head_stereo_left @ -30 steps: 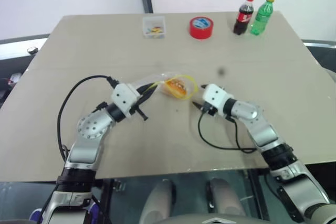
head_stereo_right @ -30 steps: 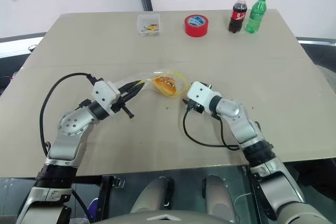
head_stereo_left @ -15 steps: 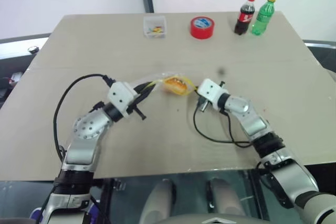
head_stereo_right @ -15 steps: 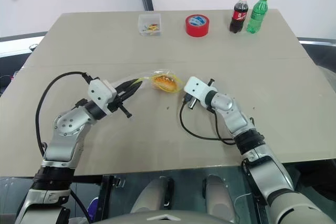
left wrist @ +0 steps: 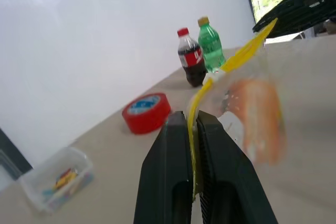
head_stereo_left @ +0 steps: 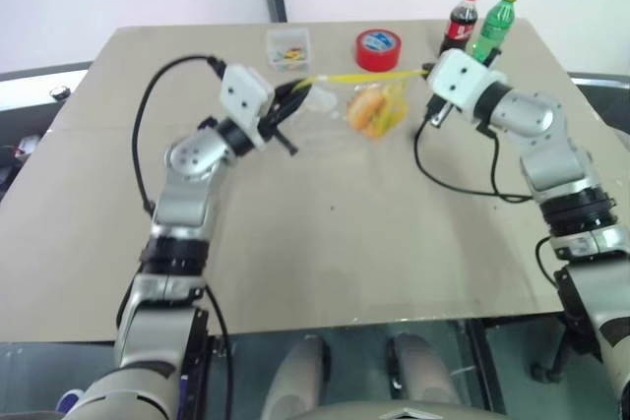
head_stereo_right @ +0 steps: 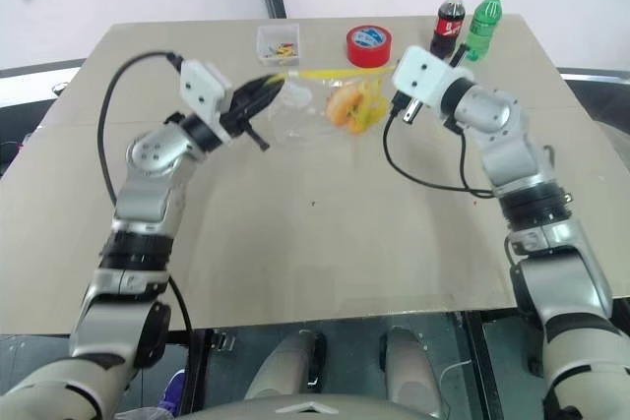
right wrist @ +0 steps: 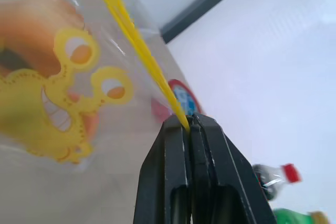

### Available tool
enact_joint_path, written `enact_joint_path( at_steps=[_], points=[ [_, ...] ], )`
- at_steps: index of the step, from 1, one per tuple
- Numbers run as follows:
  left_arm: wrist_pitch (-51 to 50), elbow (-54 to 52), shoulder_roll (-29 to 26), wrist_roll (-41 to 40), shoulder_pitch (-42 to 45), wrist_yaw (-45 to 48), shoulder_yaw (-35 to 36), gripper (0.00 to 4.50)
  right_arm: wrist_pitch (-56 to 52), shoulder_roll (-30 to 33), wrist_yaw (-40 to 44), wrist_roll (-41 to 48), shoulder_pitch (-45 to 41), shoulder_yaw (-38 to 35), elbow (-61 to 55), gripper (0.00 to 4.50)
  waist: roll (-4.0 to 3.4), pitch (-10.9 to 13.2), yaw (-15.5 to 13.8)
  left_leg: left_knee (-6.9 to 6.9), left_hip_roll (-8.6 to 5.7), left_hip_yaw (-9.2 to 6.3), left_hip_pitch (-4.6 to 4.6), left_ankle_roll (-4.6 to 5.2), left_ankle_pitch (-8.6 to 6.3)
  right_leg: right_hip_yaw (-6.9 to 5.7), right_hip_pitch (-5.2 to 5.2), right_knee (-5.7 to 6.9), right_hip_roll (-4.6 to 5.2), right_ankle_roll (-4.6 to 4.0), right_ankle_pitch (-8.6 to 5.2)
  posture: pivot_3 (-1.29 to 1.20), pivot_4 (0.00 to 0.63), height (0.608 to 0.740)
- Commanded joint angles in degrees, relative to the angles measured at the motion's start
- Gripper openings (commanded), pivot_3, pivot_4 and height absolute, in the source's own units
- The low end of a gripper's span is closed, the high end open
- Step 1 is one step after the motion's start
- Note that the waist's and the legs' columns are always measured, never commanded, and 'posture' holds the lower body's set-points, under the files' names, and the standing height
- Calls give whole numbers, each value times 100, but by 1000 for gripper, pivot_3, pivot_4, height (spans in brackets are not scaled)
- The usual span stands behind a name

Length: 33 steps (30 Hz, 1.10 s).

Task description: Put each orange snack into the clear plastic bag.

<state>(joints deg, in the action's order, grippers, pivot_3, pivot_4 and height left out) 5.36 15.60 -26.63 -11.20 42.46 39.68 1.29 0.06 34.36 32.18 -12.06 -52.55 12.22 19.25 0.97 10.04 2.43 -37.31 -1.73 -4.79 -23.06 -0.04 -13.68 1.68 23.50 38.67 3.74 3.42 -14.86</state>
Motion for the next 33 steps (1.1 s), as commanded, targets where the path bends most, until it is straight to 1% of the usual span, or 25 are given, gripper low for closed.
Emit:
enact_joint_path(
  at_steps=[1, 3, 5, 8, 10, 11, 12, 13, 15, 17, 18, 20, 22, 25, 27, 33],
  points=[
    [567, 211, -57, 128, 109, 56, 75, 0, -179, 367, 29, 23, 164, -465, -365, 65, 0, 0, -3, 5, 0, 1, -8, 0, 0, 1, 6, -12, 2, 0, 0, 0, 150, 740],
    [854, 112, -63, 202, -54, 167, -2, 0, -391, 479, 92, 85, 566, -586, -913, 65, 0, 0, -11, 8, 0, -3, -19, 0, 0, -3, 10, -21, 2, 0, 0, 0, 150, 740],
    [1092, -255, -106, 225, -525, 381, -134, 0, -684, 550, 276, 302, 1405, -743, -1885, 65, 1, -3, -8, 6, 3, -7, -36, 0, 0, -7, 26, -25, 2, 0, 0, 0, 150, 740],
    [1401, -784, -212, 358, -1305, 606, -343, 0, -1183, 430, 506, 779, 2680, -903, -3192, 65, -1, -6, -10, 7, 11, -14, -66, 0, 0, -9, 48, -29, 6, 0, 0, 0, 150, 740],
    [1412, -1055, -238, 395, -1705, 633, -413, 0, -1575, 454, 584, 824, 3191, -896, -3760, 65, -4, -1, -12, 8, 14, -12, -75, 4, -3, -7, 56, -33, 12, 0, 0, 0, 150, 740],
    [1316, -1227, -225, 370, -1881, 597, -426, 0, -1798, 386, 702, 1074, 3299, -900, -4062, 65, -6, 4, -12, 4, 9, -9, -76, 6, -4, -5, 58, -31, 18, 1, 0, 0, 150, 740],
    [1248, -1351, -218, 361, -1996, 579, -437, 0, -1984, 314, 706, 1181, 3327, -905, -4295, 65, -6, 7, -10, -10, 4, -5, -75, 10, -5, -1, 58, -18, 23, 3, 2, 0, 150, 740],
    [1197, -1438, -213, 369, -2074, 561, -442, 0, -2147, 196, 677, 1296, 3273, -879, -4493, 301, -6, 7, -16, -19, 4, -4, -71, 31, -17, 0, 56, -9, 23, 7, 5, 0, 150, 740],
    [1181, -1463, -218, 401, -2116, 555, -441, 0, -2046, -70, 448, 1094, 2965, -587, -4602, 917, -5, 8, -24, -28, 4, -16, -49, 34, -16, -9, 30, -1, 16, 13, 11, 0, 150, 740],
    [1182, -1452, -222, 416, -2121, 568, -447, 0, -1847, -241, 485, 859, 2709, -149, -4553, 1879, -9, 10, -25, -30, 4, -17, 19, 33, -15, -11, -35, -2, -1, 8, 12, 0, 150, 740],
    [1177, -1456, -223, 421, -2122, 574, -453, 0, -1783, -262, 539, 790, 2649, -13, -4531, 1879, -8, 10, -25, -26, 7, -22, 62, 33, -16, -17, -75, -7, -7, 8, 9, 0, 150, 740],
    [1226, -1445, -250, 439, -2126, 604, -457, 0, -1598, -359, 663, 683, 2498, 346, -4454, 1879, -7, 9, -35, -12, 17, -25, 97, 33, -16, -21, -108, -18, -14, 8, 8, 0, 150, 740],
    [1249, -1447, -271, 448, -2140, 610, -450, 0, -1435, -511, 698, 543, 2312, 648, -4287, 1879, -7, 9, -34, -11, 22, -25, 92, 32, -15, -20, -104, -19, -15, 5, 10, 0, 150, 740],
    [1256, -1480, -299, 468, -2172, 589, -435, 0, -1207, -680, 741, 397, 2048, 897, -4028, 1879, -7, 9, -27, -12, 20, -19, 68, 31, -15, -13, -80, -18, -7, 6, 12, 0, 150, 740],
    [1261, -1500, -314, 477, -2193, 578, -428, 0, -1069, -751, 766, 307, 1901, 991, -3850, 1879, -7, 9, -29, -13, 18, -21, 49, 31, -15, -13, -64, -22, -5, 6, 12, 0, 150, 740],
    [1307, -1533, -344, 525, -2257, 549, -407, 0, -761, -894, 832, 134, 1638, 1099, -3404, 1879, -7, 9, -51, -6, 18, -33, 33, 30, -16, -26, -63, -48, -5, 6, 12, 0, 150, 740]
  ],
)
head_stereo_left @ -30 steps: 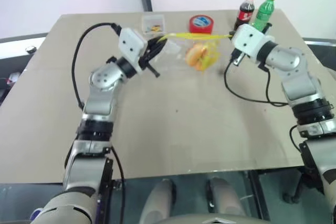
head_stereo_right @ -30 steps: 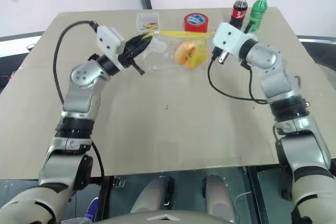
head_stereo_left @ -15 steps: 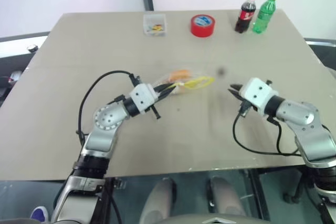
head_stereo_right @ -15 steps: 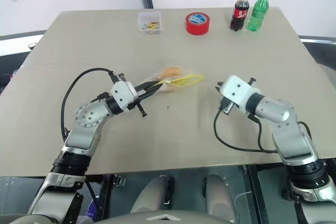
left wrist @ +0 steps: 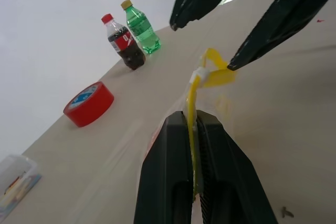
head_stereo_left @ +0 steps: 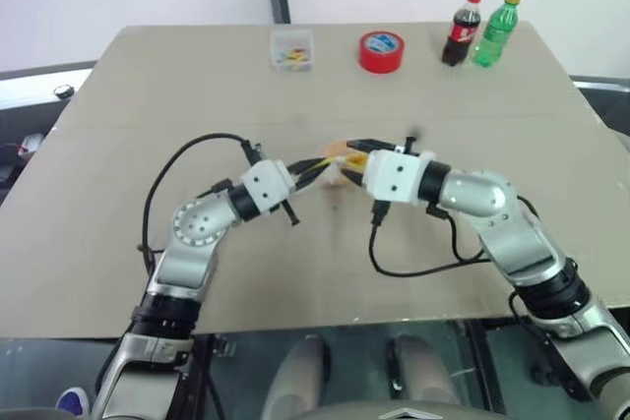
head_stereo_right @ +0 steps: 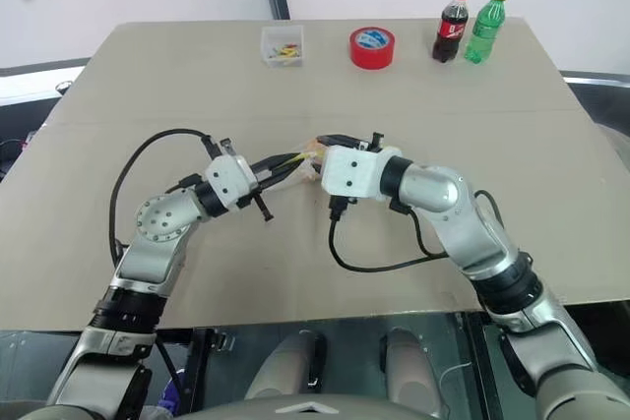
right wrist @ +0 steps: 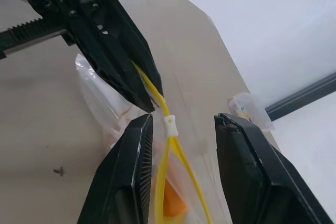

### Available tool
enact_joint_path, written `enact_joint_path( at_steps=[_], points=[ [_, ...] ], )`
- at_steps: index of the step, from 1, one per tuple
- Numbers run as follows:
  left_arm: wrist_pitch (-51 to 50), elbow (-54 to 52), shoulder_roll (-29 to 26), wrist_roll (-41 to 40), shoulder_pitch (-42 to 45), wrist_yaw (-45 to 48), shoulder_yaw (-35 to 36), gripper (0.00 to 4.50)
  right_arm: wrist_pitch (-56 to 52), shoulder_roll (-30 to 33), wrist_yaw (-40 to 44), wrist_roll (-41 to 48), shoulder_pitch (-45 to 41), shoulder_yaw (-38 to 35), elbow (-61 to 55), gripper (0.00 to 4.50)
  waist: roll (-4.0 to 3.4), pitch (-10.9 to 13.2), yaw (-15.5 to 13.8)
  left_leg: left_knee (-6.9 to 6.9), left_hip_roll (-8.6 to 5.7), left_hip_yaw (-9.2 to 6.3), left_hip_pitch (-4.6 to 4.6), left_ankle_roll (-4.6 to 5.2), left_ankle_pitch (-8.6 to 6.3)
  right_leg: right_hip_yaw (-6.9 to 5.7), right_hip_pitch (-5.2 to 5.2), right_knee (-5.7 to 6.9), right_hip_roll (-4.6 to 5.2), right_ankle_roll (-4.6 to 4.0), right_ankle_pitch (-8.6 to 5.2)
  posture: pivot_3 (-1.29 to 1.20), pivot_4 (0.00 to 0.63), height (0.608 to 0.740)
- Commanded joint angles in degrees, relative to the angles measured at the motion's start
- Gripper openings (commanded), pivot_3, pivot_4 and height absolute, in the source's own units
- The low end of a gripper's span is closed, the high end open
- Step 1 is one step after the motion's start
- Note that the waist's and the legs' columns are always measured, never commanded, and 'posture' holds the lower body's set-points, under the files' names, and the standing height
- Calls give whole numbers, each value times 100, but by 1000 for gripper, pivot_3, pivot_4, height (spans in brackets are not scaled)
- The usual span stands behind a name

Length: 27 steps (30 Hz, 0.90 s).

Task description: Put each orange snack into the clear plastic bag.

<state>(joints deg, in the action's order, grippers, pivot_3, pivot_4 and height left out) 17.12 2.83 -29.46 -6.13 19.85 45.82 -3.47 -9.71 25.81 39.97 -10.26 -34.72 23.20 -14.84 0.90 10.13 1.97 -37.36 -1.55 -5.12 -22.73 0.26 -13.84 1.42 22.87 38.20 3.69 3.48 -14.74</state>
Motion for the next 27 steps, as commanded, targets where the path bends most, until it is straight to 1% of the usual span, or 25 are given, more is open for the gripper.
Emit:
enact_joint_path(
  at_steps=[1, 7, 17, 18, 19, 21, 22, 27],
  points=[
    [149, -249, -67, 34, 0, -74, 71, 0, 242, -49, 88, -51, -160, 8, 55, 1879, 0, 0, -6, 0, -3, -1, -1, 0, 0, 0, 0, -1, 1, 0, 0, 0, 150, 740],
    [278, -226, -100, 121, -26, -148, 77, 0, 264, -104, 261, -22, -149, 6, 158, 1879, 0, 0, 0, 3, -10, -3, -1, 0, 0, -2, 0, -2, 0, 0, 0, 0, 150, 740],
    [527, -224, -120, 337, -127, -189, -3, 0, 353, -193, 234, -169, -197, -11, 361, 1879, 0, 0, 4, 4, -10, -3, -1, 1, 0, -2, 0, -3, 1, 0, 0, 0, 150, 740],
    [532, -229, -118, 346, -129, -191, -5, 0, 359, -201, 234, -175, -196, -12, 373, 1375, 0, 0, 4, 4, -10, -3, -1, 1, 0, -2, 0, -3, 1, 0, 0, 0, 150, 740],
    [536, -230, -115, 353, -130, -195, -4, 0, 366, -206, 235, -187, -195, -11, 386, 1100, 0, 0, 3, 4, -10, -3, -1, 1, 0, -2, 0, -3, 1, 0, 0, 0, 150, 740],
    [544, -238, -119, 372, -140, -194, 1, 0, 374, -208, 245, -215, -193, -4, 389, 115, 0, 0, 4, 4, -11, -3, -1, 0, 0, -2, 0, -3, 0, 0, 0, 0, 150, 740],
    [551, -244, -122, 387, -144, -203, 4, 0, 381, -207, 254, -228, -193, 3, 390, 46, 0, 0, 4, 4, -11, -3, -1, 1, 0, -2, 0, -3, 1, 0, 0, 0, 150, 740],
    [558, -275, -122, 424, -151, -240, -12, 0, 453, -215, 294, -267, -222, 7, 431, 46, 0, 0, 4, 4, -11, -3, -1, 1, 0, -3, 0, -3, 1, 0, 0, 0, 150, 740]
  ],
)
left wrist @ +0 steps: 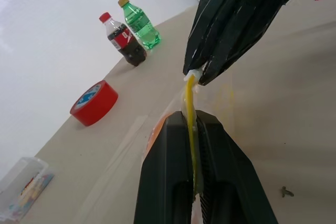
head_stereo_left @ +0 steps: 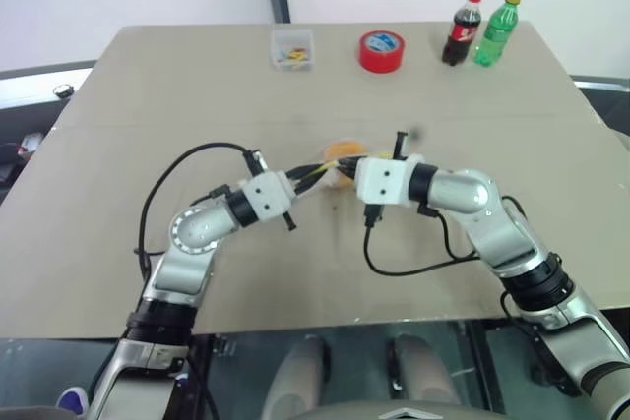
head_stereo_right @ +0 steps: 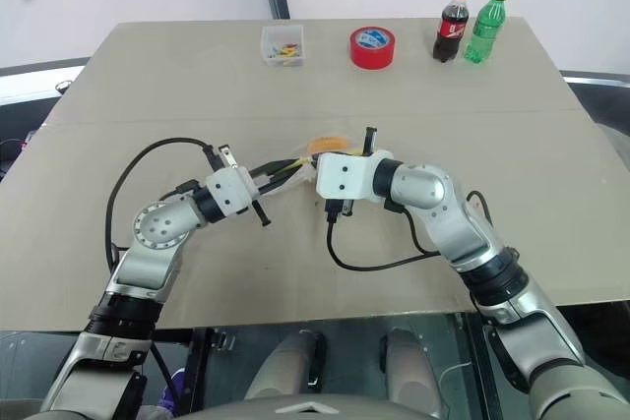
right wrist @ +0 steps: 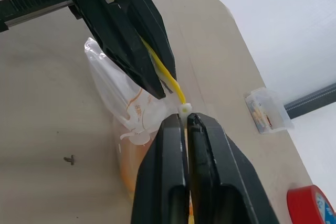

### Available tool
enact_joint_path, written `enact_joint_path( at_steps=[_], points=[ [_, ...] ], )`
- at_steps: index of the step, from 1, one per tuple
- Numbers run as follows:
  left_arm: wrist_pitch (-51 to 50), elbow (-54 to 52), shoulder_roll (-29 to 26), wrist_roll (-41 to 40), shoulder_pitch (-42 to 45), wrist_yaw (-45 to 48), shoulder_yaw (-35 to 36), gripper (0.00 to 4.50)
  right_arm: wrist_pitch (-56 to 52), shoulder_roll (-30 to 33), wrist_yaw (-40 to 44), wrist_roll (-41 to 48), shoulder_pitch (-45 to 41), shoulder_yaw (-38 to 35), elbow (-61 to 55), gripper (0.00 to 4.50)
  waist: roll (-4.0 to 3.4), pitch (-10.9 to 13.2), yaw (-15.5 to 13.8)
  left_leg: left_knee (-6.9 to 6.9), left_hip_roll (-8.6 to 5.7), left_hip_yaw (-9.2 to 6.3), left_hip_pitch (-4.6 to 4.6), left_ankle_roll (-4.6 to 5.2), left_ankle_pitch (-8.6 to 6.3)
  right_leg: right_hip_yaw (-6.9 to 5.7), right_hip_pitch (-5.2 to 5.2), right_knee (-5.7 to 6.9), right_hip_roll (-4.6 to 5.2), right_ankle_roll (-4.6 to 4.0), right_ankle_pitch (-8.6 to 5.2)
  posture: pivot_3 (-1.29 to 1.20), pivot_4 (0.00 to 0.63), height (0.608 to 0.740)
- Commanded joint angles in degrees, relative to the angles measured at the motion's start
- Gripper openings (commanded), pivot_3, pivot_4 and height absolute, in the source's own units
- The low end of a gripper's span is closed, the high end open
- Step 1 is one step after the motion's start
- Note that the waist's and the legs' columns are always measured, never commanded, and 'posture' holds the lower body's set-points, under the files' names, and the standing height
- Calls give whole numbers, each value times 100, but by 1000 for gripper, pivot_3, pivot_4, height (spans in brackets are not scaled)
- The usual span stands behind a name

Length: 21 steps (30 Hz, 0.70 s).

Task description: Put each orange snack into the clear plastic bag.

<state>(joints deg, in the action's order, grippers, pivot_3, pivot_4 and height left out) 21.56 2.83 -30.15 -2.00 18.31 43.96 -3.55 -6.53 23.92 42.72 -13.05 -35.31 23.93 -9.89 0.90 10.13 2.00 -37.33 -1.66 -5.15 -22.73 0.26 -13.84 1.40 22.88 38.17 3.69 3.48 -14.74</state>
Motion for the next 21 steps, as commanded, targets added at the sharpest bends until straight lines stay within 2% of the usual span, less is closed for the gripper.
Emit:
enact_joint_path(
  at_steps=[1, 13, 21],
  points=[
    [113, -282, -49, 19, 6, -59, -10, 0, 151, -31, 26, 5, -173, -64, -50, 46, 0, 0, 0, 0, 0, 0, 0, 0, 0, 0, 0, 0, 0, 0, 0, 0, 150, 740],
    [-3, -355, 4, -23, 43, -111, -23, 0, 150, -130, -12, -110, -215, -91, 90, 46, 0, 0, 1, 0, -1, 0, 0, 0, 0, 0, 0, 0, 0, 0, 0, 0, 150, 740],
    [-198, -518, 23, -423, 114, -132, 195, 0, -128, 145, -115, -264, -84, -365, 124, 46, 0, 0, 0, 0, 0, 0, 0, 0, 0, 0, 0, 0, 0, 0, 0, 0, 150, 740]
  ],
)
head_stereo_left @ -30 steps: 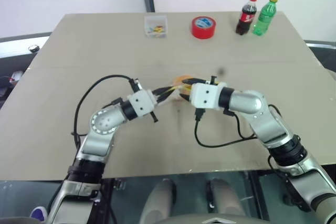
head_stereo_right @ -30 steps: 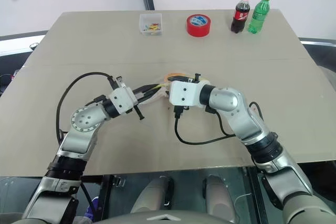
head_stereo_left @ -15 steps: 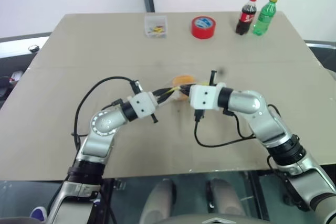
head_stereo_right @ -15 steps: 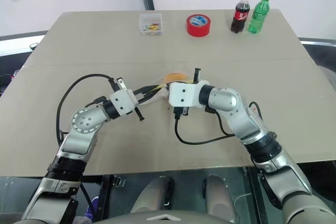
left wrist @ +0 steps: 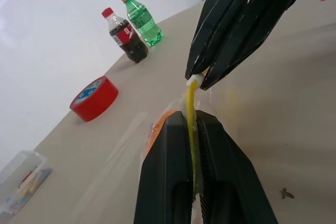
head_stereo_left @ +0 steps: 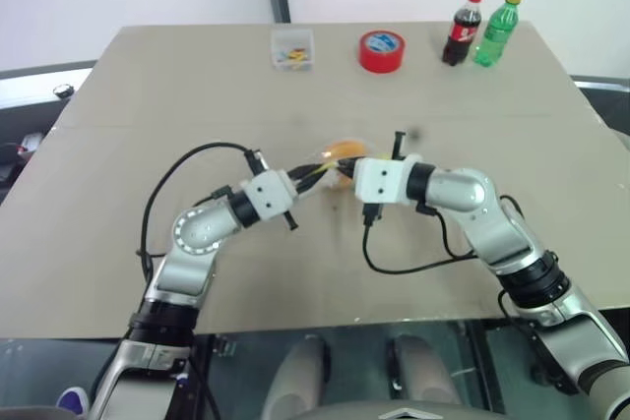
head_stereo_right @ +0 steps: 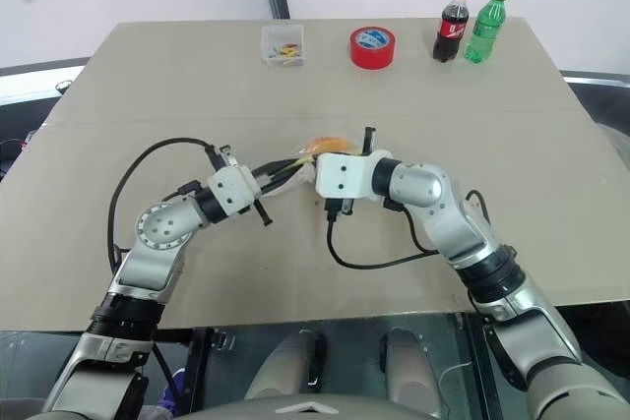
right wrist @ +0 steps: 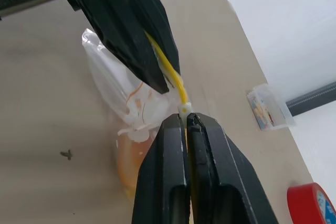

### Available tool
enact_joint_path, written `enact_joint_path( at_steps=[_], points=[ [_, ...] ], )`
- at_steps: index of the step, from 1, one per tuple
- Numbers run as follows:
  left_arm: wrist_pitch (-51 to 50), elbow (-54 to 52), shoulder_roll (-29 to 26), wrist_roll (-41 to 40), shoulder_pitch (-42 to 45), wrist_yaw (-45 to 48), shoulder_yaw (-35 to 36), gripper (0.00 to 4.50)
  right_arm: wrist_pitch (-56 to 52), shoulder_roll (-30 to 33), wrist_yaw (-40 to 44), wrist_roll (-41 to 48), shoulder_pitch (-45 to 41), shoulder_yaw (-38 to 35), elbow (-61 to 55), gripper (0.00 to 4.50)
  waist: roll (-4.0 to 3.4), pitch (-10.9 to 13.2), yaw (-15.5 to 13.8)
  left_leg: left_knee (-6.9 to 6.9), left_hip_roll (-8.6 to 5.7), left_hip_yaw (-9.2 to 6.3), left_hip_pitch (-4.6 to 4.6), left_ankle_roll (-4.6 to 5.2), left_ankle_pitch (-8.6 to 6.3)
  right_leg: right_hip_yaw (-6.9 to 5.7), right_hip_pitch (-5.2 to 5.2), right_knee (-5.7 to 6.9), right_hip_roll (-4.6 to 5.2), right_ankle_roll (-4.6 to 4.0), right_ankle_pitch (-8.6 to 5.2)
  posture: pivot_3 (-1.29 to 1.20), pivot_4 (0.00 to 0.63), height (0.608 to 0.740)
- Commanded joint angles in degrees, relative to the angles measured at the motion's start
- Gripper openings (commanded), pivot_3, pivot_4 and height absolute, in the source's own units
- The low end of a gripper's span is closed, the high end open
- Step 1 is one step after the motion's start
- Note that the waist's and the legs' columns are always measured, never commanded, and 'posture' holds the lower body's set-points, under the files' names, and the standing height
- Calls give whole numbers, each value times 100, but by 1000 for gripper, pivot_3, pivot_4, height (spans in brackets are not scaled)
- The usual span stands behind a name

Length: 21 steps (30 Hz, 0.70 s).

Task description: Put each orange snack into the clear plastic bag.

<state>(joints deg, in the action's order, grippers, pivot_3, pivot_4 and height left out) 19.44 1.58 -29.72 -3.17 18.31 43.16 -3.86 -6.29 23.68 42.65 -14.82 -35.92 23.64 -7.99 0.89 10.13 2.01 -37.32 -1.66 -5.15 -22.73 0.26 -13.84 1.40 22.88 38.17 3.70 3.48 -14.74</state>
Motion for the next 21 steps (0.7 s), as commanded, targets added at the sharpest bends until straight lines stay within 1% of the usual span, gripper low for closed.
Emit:
enact_joint_path(
  at_steps=[1, 12, 21],
  points=[
    [3, -407, -31, -357, 141, -40, 244, 0, -187, 212, -122, -94, 1, -364, -76, 46, 0, 0, -1, 0, 0, 0, 0, 0, 0, 0, 0, 0, 0, 0, 0, 0, 150, 740],
    [29, -441, -154, -629, 263, 174, 314, 0, -346, 705, -473, -216, 150, -741, 230, 46, 0, 0, -1, 2, 0, 1, 0, 0, 0, 0, 0, -2, 1, 0, 0, 0, 150, 740],
    [124, -229, -350, -829, 475, 454, 421, 0, -289, 1061, -945, -284, -9, -1060, 988, 46, 0, 0, -1, 3, 0, 3, -1, 0, 0, 1, 0, -5, 1, 0, 0, 0, 150, 740]
  ],
)
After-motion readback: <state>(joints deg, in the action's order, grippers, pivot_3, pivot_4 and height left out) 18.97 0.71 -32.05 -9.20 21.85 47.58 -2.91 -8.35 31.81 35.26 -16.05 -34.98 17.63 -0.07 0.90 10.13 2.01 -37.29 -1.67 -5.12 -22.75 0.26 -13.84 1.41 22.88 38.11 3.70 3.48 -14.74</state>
